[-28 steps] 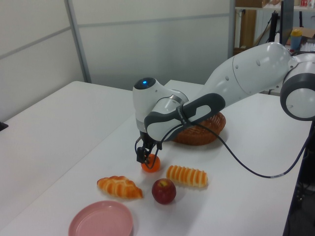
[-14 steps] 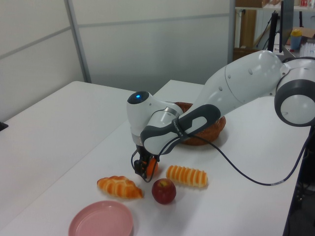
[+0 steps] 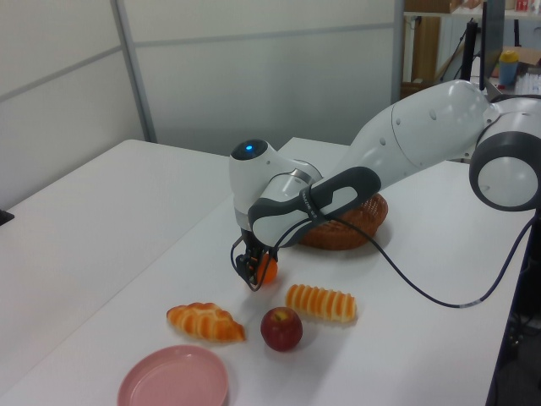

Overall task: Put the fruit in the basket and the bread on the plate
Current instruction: 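Lift the orange and carry it over the basket, then release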

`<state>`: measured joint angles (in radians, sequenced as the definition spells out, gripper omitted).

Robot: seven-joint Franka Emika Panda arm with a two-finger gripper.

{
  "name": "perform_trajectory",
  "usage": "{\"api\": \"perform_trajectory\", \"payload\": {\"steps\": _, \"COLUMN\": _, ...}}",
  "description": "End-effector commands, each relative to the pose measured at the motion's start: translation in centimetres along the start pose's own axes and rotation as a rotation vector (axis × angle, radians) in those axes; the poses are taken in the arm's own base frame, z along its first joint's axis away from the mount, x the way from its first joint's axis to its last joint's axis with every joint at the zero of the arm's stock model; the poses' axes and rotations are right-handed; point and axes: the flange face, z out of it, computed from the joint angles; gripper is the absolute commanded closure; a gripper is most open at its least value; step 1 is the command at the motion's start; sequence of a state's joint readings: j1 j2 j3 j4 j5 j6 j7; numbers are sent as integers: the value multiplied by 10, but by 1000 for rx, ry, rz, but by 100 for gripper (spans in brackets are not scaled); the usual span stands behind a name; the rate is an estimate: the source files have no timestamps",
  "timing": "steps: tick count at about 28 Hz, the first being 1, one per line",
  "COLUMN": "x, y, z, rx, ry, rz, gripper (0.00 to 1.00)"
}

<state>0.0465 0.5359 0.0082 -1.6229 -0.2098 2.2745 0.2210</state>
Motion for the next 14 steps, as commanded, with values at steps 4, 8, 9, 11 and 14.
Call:
{"api": "perform_trajectory", "payload": {"steps": 4, "x": 6, "y": 9, "z": -53, "rx": 49, "ry": 75, "rz": 69, "gripper": 98}}
{"api": "perform_trajectory", "payload": {"steps": 8, "x": 8, "y": 39, "z": -92, "rx": 85, "ry": 113, "rz": 146, "gripper": 98}}
{"api": "perform_trajectory", "payload": {"steps": 9, "x": 8, "y": 44, "z": -98, "rx": 84, "ry": 119, "rz": 154, "gripper": 98}}
{"api": "perform_trajectory", "payload": {"steps": 11, "x": 7, "y": 73, "z": -112, "rx": 70, "ry": 122, "rz": 193, "gripper": 98}}
{"api": "perform_trajectory", "payload": {"steps": 14, "x": 9, "y": 105, "z": -118, "rx": 51, "ry": 128, "rz": 238, "gripper": 97}}
